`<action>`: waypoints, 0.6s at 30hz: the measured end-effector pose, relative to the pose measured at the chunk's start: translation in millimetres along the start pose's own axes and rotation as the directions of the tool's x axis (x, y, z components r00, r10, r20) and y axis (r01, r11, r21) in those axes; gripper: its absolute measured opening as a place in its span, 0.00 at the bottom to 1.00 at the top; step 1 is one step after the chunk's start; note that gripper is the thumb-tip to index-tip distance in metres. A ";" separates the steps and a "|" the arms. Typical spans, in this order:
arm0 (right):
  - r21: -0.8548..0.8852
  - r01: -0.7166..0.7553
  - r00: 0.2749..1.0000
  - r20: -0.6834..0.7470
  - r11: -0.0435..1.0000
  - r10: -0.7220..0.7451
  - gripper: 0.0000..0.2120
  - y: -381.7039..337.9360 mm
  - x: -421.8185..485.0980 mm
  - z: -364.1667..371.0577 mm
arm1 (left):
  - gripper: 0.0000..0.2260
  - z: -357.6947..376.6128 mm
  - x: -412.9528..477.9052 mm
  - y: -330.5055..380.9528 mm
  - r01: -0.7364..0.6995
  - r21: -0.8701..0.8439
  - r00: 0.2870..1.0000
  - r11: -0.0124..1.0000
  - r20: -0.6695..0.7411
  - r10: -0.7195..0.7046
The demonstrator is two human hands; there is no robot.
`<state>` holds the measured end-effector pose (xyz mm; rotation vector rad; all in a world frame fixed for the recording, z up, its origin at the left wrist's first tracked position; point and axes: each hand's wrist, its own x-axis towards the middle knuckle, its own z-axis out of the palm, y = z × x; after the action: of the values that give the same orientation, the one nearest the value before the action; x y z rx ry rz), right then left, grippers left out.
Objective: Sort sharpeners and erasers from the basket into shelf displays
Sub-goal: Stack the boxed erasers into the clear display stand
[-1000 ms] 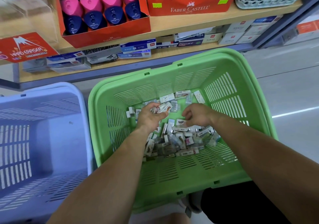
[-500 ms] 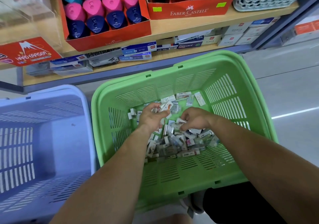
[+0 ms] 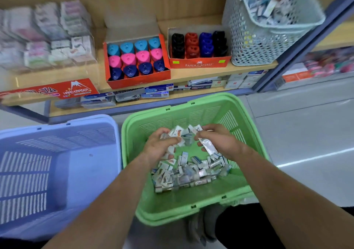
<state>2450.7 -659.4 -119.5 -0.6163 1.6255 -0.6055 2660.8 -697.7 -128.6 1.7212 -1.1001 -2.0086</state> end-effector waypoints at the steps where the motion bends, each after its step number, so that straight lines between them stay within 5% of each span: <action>1: 0.037 0.026 1.000 0.007 0.999 -0.026 0.23 -8.9 -12.2 3.4 | 0.16 -2.5 -10.4 6.3 -0.008 -0.003 1.000 1.000 0.028 0.008; 5: 0.138 0.133 0.982 0.116 0.982 -0.149 0.17 -42.4 -63.3 16.1 | 0.17 -10.1 -51.9 32.7 -0.070 -0.062 0.992 0.996 0.097 0.076; 14: 0.120 0.317 0.930 0.156 0.941 -0.333 0.28 -64.5 -121.0 28.0 | 0.16 -8.7 -109.9 56.2 -0.240 -0.141 0.967 0.961 0.056 0.250; 18: 0.110 0.314 0.933 0.150 0.943 -0.328 0.18 -60.8 -116.1 33.9 | 0.20 -4.6 -109.9 54.2 -0.187 -0.233 0.975 0.954 0.079 0.210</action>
<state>2502.2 -624.5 0.7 -0.8574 1.3445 -0.8351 2678.8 -665.0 -11.9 1.3530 -0.9891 -2.0256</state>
